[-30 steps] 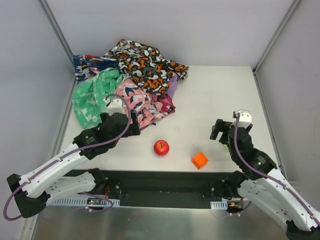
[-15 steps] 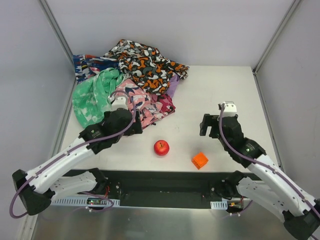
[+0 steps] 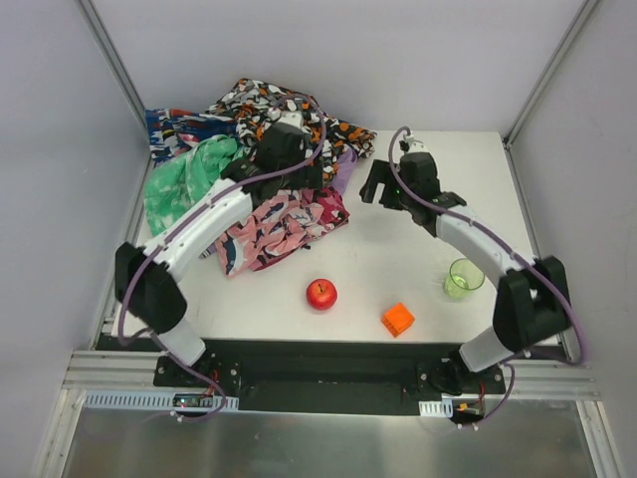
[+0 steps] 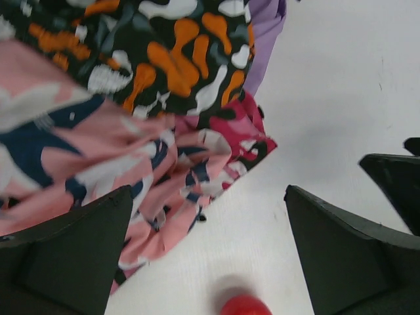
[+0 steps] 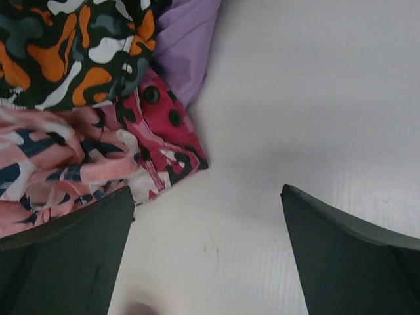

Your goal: Pick out a specific cloth from the pile

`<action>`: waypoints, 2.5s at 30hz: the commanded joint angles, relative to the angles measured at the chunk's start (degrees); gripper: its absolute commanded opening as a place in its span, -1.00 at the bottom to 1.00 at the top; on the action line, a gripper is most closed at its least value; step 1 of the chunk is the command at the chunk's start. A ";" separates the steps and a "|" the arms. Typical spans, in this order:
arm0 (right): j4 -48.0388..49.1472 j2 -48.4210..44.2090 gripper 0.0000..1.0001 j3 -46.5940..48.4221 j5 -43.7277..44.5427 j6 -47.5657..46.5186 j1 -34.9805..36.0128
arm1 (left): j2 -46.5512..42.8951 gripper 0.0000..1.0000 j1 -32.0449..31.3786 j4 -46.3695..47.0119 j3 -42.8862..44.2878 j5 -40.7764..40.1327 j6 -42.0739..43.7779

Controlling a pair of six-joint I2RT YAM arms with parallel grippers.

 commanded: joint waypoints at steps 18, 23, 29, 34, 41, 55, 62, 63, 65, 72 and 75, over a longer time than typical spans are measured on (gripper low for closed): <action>15.34 44.77 0.70 34.44 -16.82 8.31 -4.36 | 41.41 0.98 8.97 1.43 33.14 12.57 10.54; 14.81 51.10 0.57 40.51 -19.45 10.68 -4.27 | 42.74 0.76 10.46 0.55 33.05 9.94 8.88; 17.26 51.83 -0.34 41.42 -25.35 14.20 -3.49 | 44.14 0.52 12.04 0.29 33.58 10.63 7.38; 17.45 42.44 -0.93 35.44 -25.53 12.01 -3.39 | 44.85 0.41 12.48 -0.06 33.84 9.58 7.03; 13.76 29.77 -0.99 30.34 -26.93 7.79 -3.31 | 46.87 -0.37 13.80 -2.69 35.60 9.92 5.27; 0.32 27.57 -0.98 29.10 -29.84 -1.61 -4.09 | 44.24 -1.00 19.42 -6.74 34.90 2.11 -0.27; -17.50 18.35 -0.99 42.34 -21.60 -8.46 -7.43 | 45.02 -1.00 22.68 -10.51 35.42 -1.14 -0.44; -19.88 17.03 -0.99 45.94 -19.75 -10.04 -7.61 | 45.29 -1.00 23.20 -11.22 35.51 -1.84 -0.44; -22.54 13.61 -0.98 49.21 -16.31 -10.85 -8.49 | 45.55 -1.00 24.43 -12.19 35.42 -2.37 -0.62; -25.53 8.93 -0.99 63.36 -7.44 -12.50 -15.16 | 45.64 -1.00 27.95 -13.77 35.16 -1.41 -1.24; -25.27 9.89 -0.99 71.96 0.01 -13.57 -17.71 | 45.64 -1.00 28.92 -13.95 35.16 -1.76 -0.80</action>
